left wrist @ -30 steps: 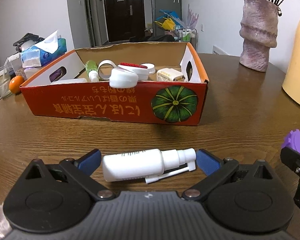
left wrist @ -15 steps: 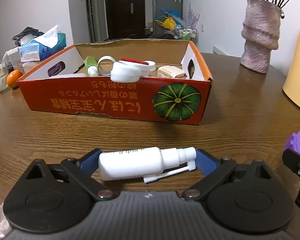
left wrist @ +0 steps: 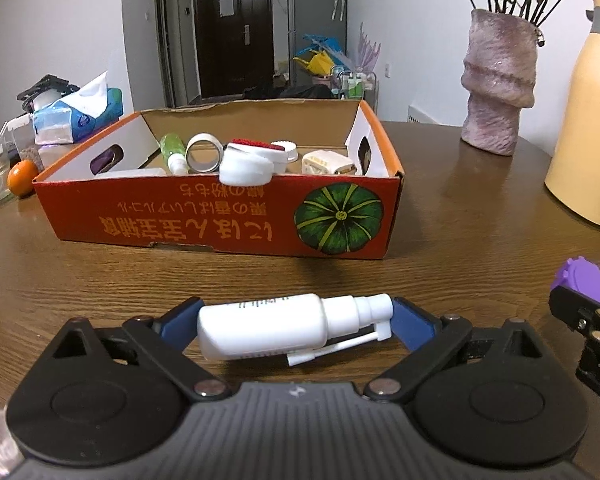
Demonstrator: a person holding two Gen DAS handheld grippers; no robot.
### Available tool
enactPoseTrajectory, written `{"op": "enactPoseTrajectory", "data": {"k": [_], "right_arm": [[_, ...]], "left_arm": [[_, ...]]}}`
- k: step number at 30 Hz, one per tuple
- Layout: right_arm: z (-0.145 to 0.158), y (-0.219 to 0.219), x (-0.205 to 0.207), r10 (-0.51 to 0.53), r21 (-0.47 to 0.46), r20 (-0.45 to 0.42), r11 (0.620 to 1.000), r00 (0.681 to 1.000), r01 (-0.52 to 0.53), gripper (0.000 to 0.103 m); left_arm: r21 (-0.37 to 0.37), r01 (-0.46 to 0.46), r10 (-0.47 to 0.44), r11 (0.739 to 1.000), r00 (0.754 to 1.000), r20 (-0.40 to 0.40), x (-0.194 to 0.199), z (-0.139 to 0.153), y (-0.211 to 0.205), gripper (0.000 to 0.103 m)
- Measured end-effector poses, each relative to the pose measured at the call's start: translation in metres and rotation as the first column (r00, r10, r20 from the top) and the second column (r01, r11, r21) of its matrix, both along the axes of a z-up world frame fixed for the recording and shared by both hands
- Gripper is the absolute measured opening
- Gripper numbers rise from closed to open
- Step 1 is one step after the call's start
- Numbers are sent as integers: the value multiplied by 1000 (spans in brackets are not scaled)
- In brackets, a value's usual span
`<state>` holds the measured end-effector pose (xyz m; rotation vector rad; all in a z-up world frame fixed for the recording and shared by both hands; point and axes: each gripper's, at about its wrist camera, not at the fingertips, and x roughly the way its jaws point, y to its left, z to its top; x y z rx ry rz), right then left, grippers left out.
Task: Organize rigid objects
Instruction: 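Carry the white spray bottle and purple cap over the cardboard box with both tools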
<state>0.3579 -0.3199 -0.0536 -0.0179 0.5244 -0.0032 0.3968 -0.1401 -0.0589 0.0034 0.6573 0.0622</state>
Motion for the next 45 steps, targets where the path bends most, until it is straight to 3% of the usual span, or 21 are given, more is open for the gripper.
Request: {"op": "enactPoseTrajectory", "data": {"k": [14,24,45], "right_arm": [[2,18,-11,2,32,23,999,1000,-3,53],[7,48,-19,46,53,41,997,998,-48,53],[33,107,-11,115,67,87,990,989,-121,53]], "left_arm": [[23,39,-41,999,996,75,-33,15,24,100],[34,16,-20,999,992,121,-52,26,66,100],[16,-7,3,1000,975,221,-52,62,128,100]]}}
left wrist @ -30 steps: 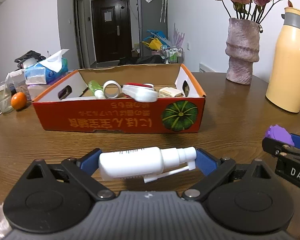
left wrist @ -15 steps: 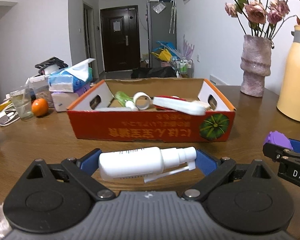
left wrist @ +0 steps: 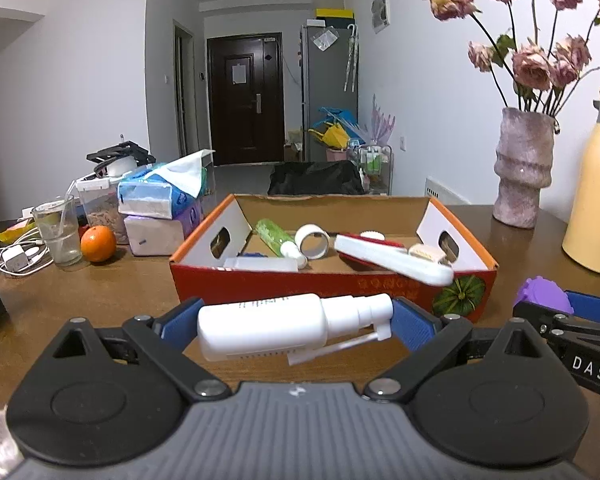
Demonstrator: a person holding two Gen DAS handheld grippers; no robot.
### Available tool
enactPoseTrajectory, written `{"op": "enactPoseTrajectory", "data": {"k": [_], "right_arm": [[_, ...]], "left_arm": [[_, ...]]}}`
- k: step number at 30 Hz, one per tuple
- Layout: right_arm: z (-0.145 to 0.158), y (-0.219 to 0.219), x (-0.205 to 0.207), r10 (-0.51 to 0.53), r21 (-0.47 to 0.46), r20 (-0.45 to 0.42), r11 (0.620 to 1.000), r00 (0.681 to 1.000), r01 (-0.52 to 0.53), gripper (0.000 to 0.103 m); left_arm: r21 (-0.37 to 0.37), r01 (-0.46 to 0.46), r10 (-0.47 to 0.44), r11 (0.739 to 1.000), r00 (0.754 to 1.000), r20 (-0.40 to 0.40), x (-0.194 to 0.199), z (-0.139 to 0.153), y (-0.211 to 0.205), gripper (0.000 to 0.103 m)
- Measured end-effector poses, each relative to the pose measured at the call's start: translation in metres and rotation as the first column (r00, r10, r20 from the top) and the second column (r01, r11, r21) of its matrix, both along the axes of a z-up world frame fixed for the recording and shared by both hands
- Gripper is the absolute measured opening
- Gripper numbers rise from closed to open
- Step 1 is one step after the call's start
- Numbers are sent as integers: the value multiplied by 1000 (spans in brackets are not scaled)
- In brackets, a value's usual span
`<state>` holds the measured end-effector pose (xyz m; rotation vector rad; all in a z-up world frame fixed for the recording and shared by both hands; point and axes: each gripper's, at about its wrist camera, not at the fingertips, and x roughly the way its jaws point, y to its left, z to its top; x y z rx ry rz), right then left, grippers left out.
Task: Organize rigid objects
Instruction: 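Carry the white spray bottle and purple cap over the cardboard box with both tools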
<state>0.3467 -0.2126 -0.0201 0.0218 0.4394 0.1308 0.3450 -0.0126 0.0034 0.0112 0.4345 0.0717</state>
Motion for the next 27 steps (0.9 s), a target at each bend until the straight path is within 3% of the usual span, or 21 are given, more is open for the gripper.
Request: {"op": "enactPoseTrajectory", "data": {"k": [27], "right_arm": [[26,39,77,17,76,69,997,997,-22,53]], "left_arm": [[-42,-66,70,997,995,78,70,23,30,100]]}}
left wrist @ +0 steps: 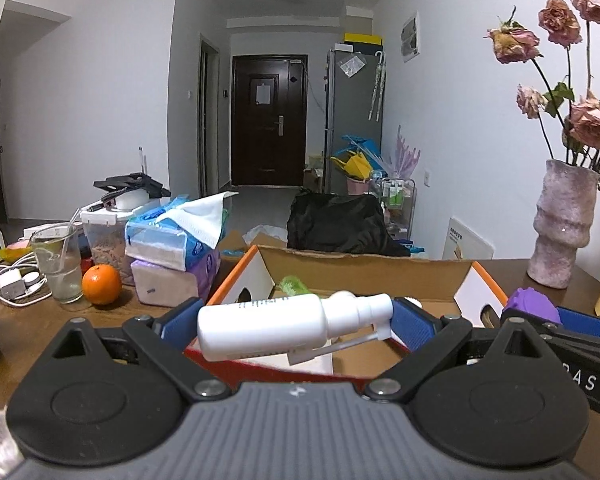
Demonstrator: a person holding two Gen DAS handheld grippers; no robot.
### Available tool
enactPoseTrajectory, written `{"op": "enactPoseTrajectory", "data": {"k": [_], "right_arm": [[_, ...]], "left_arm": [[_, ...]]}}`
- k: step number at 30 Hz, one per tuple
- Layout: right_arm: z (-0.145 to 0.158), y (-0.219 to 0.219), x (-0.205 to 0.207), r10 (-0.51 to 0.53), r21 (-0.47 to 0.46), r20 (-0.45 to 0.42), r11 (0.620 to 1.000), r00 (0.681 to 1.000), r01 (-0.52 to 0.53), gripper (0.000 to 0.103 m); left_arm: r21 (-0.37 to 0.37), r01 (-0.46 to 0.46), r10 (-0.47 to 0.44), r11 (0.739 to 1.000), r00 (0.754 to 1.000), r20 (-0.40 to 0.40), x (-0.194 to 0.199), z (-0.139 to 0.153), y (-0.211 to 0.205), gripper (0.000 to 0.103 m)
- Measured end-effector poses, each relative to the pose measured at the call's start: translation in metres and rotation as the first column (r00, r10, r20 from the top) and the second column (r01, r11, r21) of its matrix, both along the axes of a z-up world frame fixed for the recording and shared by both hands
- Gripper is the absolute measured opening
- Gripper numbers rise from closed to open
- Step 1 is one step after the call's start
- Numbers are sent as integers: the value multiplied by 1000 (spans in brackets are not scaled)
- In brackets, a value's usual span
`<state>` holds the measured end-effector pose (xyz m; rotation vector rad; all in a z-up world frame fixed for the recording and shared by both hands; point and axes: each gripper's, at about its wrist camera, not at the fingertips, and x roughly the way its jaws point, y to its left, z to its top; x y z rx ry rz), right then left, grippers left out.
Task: Organize rigid objects
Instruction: 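Carry the white spray bottle and purple cap over the cardboard box with both tools, then open both tools to drop the spray bottle and purple cap into the box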
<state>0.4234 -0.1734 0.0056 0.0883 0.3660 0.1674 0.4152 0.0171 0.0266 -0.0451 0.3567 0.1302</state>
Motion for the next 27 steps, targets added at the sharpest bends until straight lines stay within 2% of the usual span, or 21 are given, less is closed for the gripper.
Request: {"op": "enactPoseTrajectory", "data": {"k": [19,27], "right_arm": [[-4,9,68,6,-6,-12,1000,1000,-6,53],[-8,13,92,16,-28,-28,999,999,-17,53]], "left_arm": [[24,-22,22,999,1000,13,68,-6,0,100],[33,-24,25,999,1000,-5,95,-12,4,100]]}}
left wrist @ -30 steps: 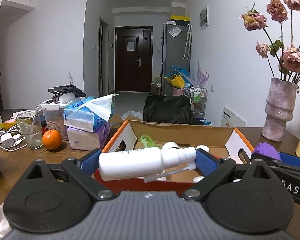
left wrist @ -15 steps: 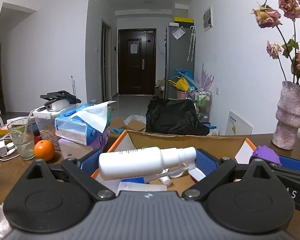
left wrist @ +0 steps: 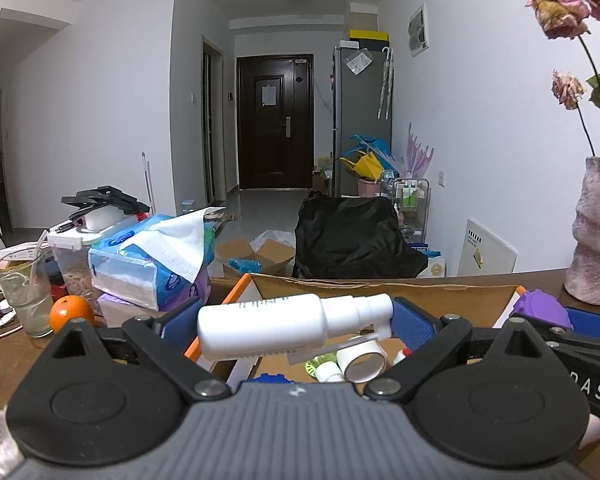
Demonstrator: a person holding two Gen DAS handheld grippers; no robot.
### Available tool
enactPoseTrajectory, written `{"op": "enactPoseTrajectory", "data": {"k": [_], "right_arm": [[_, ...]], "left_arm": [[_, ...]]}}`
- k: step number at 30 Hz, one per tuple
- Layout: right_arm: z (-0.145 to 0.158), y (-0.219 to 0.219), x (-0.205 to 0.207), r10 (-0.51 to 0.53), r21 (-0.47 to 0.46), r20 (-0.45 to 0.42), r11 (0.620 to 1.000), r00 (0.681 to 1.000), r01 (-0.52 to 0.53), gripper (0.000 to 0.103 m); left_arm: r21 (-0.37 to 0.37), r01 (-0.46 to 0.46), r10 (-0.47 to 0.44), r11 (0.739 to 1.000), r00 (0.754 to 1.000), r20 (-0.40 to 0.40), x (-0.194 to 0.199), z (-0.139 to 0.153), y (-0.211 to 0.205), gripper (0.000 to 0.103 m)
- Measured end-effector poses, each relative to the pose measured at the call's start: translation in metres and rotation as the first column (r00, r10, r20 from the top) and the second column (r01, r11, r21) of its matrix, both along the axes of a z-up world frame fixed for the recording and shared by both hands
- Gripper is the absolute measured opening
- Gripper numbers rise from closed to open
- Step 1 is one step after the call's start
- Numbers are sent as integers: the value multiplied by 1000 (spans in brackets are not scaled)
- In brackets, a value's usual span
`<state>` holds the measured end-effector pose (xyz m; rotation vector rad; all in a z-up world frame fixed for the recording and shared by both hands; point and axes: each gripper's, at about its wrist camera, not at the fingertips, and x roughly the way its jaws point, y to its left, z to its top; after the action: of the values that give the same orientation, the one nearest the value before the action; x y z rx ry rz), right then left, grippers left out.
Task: Organize rigid objects
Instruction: 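Open both tools to drop the spray bottle and purple cap into the box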
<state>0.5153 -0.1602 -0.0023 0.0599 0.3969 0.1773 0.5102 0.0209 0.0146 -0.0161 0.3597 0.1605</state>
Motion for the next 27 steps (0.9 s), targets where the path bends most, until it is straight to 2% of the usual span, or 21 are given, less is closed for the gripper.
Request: {"op": "enactPoseTrajectory", "data": {"k": [14,16,17,18,23,27], "right_arm": [[-6,7,29,20,-59,-48,998,999,-23,55],[-6,6,30,15,-66,-56,998,998,-19,71],[-6,5,29,5,-65,-49,998,999,-8,85],[-5,4,28,-3,-65,-43,998,999,0,93],[-3,2,25,-19,-66,-28,998,999,17,103],[-2,2,24,-19,-70,-26,997,999,17,103]], "left_arm": [[14,32,-31,999,997,-65,31,-11,10,101],[8,31,-30,999,997,-70,32,-12,13,103],[6,29,-29,1000,997,-74,32,-12,14,103],[4,28,-27,1000,997,-78,33,-13,15,103],[-1,13,-13,1000,996,-83,34,-13,20,103],[-4,7,-8,1000,997,-77,31,-10,21,103]]}}
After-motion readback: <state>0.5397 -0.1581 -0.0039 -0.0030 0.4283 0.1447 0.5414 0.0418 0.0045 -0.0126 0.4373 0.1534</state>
